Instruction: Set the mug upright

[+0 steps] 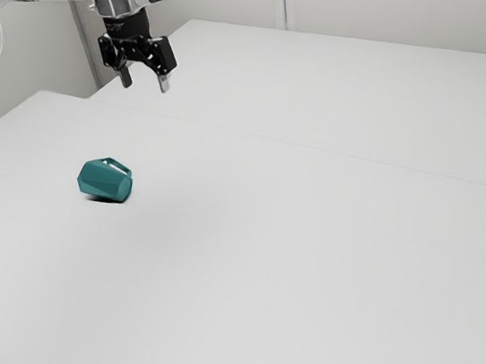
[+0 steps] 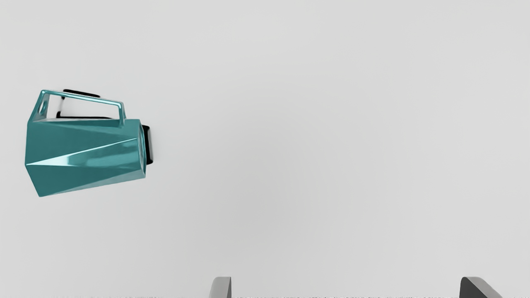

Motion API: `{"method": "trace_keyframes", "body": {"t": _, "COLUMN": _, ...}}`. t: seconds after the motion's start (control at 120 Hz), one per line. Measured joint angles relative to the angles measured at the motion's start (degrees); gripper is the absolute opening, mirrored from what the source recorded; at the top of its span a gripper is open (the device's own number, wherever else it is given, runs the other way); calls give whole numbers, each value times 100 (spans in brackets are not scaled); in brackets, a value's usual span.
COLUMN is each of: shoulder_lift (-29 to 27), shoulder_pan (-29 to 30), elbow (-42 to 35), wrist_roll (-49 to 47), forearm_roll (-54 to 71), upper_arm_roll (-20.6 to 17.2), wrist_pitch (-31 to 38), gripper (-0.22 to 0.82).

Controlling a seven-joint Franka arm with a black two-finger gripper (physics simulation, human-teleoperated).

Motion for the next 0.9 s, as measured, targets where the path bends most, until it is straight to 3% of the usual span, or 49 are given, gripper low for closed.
{"method": "trace_keyframes", "body": {"t": 0.467, "shoulder_lift": -17, "shoulder_pan": 24, "elbow": 31, "wrist_roll": 140, "forearm_roll": -48, "upper_arm_roll": 62, "wrist_pitch": -18, "gripper": 60}}
{"method": "trace_keyframes", "body": {"t": 0.6, "shoulder_lift": 27, "shoulder_pan": 90, "elbow": 47, "wrist_roll": 360, "forearm_roll": -885, "upper_arm_roll": 826, "wrist_pitch": -129, "gripper": 60}}
{"method": "trace_keyframes", "body": {"t": 0.9, "shoulder_lift": 563, "shoulder_pan": 1586, "elbow": 95, "wrist_roll": 1512, "forearm_roll": -2583, "upper_arm_roll": 1013, "wrist_pitch": -284, "gripper": 60}}
